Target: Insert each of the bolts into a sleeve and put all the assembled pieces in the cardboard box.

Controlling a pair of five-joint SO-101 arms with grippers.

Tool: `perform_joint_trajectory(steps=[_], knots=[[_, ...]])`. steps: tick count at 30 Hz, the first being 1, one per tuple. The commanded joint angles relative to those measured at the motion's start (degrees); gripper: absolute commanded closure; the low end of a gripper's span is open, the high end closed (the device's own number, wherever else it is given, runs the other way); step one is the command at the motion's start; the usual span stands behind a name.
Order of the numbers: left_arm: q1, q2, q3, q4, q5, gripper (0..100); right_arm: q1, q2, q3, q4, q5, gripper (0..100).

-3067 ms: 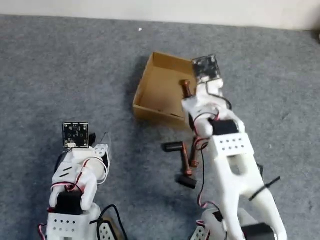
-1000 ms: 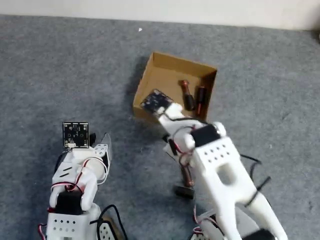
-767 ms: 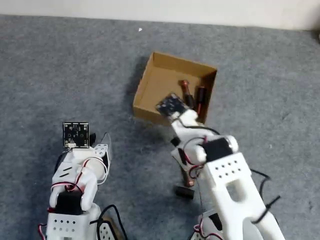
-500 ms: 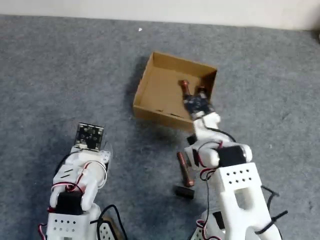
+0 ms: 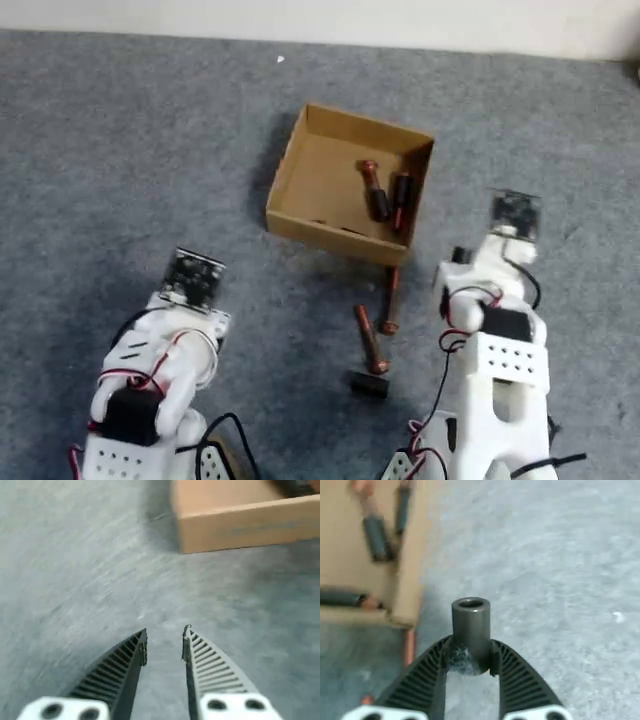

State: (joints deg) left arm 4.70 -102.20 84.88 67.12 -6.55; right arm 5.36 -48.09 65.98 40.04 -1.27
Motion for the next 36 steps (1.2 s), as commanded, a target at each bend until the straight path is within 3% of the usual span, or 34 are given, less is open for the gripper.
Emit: perform_joint_trajectory(steps=[1, 5, 12, 17, 23, 32, 36], knots=[[8.3, -1.4, -7.3, 3.2, -1.5, 85, 2.9, -1.7, -0.3, -3.4, -2.0, 99.3], [11.8, 7.1, -12.1, 3.2, -1.5, 85, 3.7, -1.6, -0.3, -3.4, -2.4, 99.3], [20.6, 35.3, -26.1, 1.2, 2.0, 85, 6.5, -1.6, 0.7, -6.0, -2.4, 99.3], [25.7, 49.0, -28.4, -12.5, 12.0, 85, 9.5, -1.9, 2.9, -10.2, -2.7, 99.3], [30.4, 61.8, -28.5, -28.0, 22.4, 77, 11.0, -2.2, 2.8, -10.2, -5.4, 99.3], [37.6, 77.7, -28.8, -46.7, 23.6, 77, 10.9, -2.2, 2.8, -10.2, -5.5, 99.3], [38.9, 85.3, -34.4, -47.7, 23.6, 77, 10.8, -2.2, 2.8, -10.2, -5.3, 99.3]])
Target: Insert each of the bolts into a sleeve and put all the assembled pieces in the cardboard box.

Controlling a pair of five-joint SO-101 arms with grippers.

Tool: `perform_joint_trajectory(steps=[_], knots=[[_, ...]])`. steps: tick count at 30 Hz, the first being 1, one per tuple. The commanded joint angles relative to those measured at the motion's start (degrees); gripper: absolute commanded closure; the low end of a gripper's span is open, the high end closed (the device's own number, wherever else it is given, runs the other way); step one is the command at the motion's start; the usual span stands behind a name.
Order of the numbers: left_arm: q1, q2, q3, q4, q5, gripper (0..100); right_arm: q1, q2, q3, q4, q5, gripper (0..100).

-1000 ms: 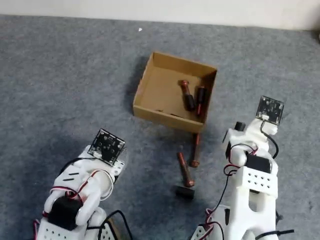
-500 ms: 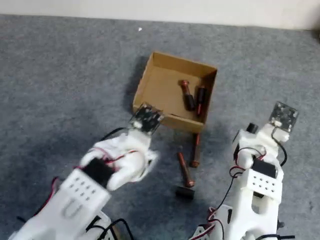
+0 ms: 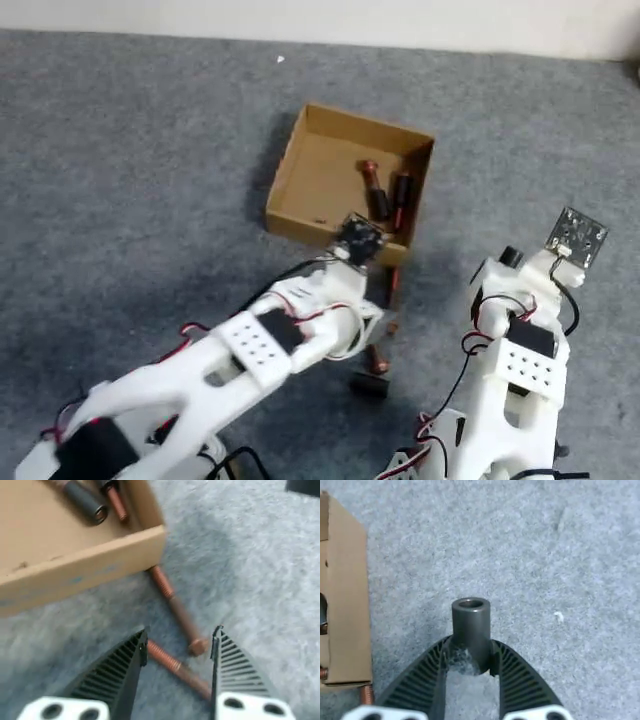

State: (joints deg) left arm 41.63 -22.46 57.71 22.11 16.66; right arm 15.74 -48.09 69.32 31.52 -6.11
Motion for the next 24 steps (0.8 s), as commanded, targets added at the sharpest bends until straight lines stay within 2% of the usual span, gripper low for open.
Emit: perform_joint_trajectory(steps=[1, 8, 12, 16, 24], knots=[[2.1, 7.8, -8.8, -2.7, 0.4, 77, 0.3, -2.2, -0.6, -1.7, -0.4, 99.3], [2.1, 22.3, -16.9, -2.7, 0.3, 78, 0.3, -2.2, -0.6, -1.7, -0.3, 99.3], [1.5, 27.6, -20.2, -2.7, 0.1, 88, 0.3, -2.2, -0.6, -1.7, -0.3, 99.3], [0.9, 28.2, -21.2, -2.6, 0.1, 97, 0.3, -2.2, -0.6, -1.7, -0.3, 99.3], [0.9, 28.1, -20.8, -2.6, 0.1, 98, 0.5, -2.2, -0.6, -1.7, -0.3, 99.3]])
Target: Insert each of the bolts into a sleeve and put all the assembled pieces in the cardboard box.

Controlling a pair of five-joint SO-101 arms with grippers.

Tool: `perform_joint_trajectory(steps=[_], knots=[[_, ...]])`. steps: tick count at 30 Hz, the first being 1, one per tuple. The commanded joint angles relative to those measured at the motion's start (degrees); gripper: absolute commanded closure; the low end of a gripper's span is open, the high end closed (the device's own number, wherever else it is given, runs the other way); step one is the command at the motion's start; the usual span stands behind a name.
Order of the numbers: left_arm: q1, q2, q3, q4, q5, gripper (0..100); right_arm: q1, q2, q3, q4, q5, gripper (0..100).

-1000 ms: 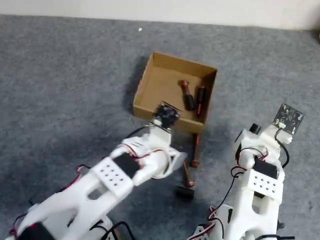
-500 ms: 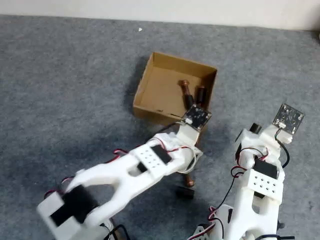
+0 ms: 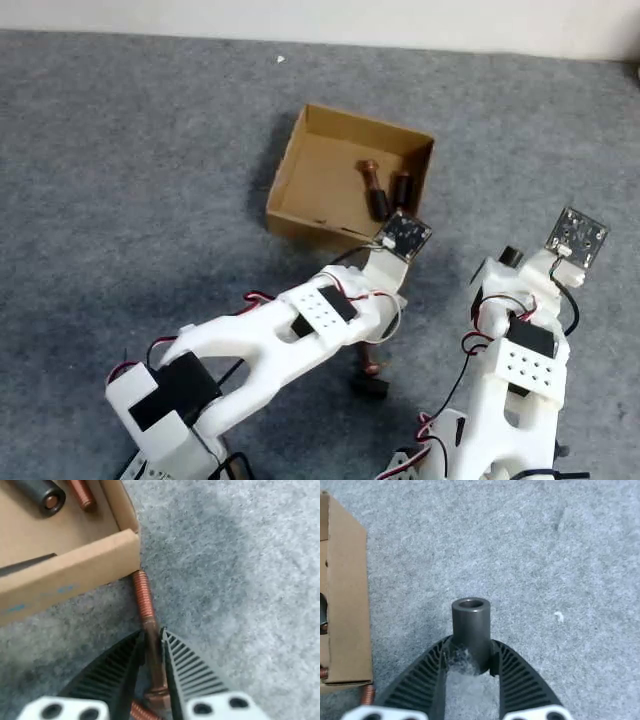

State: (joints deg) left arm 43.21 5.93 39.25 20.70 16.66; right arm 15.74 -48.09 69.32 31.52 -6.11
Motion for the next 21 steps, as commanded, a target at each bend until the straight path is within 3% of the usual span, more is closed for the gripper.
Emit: perform_joint_trajectory(steps=[1, 8, 13, 21], knots=[[-0.7, -0.3, -2.1, -1.1, 0.1, 99, 0.5, -2.2, -0.6, -1.7, -0.3, 99.3], [-0.1, -0.3, -3.0, 2.5, 0.4, 96, 0.5, -2.2, -0.6, -1.7, -0.3, 99.3], [-2.0, 0.7, -10.0, 14.6, 1.7, 87, 0.5, -2.2, -0.6, -1.7, -0.3, 99.3], [-1.7, 10.1, -22.1, 29.2, 4.8, 87, 0.4, -2.2, -0.6, -1.7, -0.2, 99.3]])
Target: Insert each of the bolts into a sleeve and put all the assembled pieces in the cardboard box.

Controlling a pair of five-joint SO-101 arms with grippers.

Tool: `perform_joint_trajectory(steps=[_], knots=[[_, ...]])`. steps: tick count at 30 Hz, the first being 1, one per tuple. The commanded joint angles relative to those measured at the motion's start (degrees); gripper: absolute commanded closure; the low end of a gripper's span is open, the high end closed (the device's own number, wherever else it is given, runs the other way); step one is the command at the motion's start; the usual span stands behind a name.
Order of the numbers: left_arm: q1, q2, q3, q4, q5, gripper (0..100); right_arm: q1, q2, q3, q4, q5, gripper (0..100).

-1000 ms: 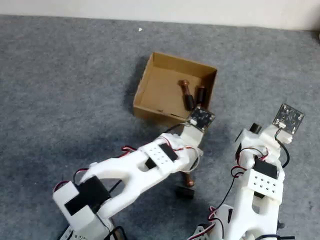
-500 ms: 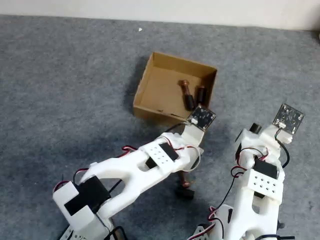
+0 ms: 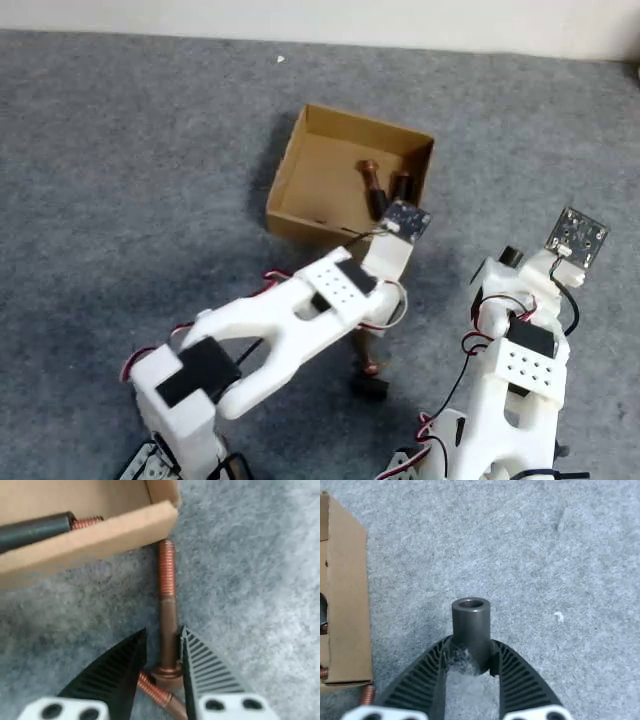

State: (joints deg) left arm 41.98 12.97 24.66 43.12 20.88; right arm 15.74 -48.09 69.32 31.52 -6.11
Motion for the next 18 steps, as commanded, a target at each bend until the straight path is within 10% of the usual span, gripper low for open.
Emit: perform_joint_trajectory(steps=[1, 18], knots=[[-0.4, 4.1, -8.6, 7.8, 0.6, 87, 0.4, -2.2, -0.6, -1.7, -0.2, 99.3], [0.0, -10.8, -9.7, 18.5, 0.7, 99, 0.6, -2.2, -0.5, -1.7, -0.2, 99.3]])
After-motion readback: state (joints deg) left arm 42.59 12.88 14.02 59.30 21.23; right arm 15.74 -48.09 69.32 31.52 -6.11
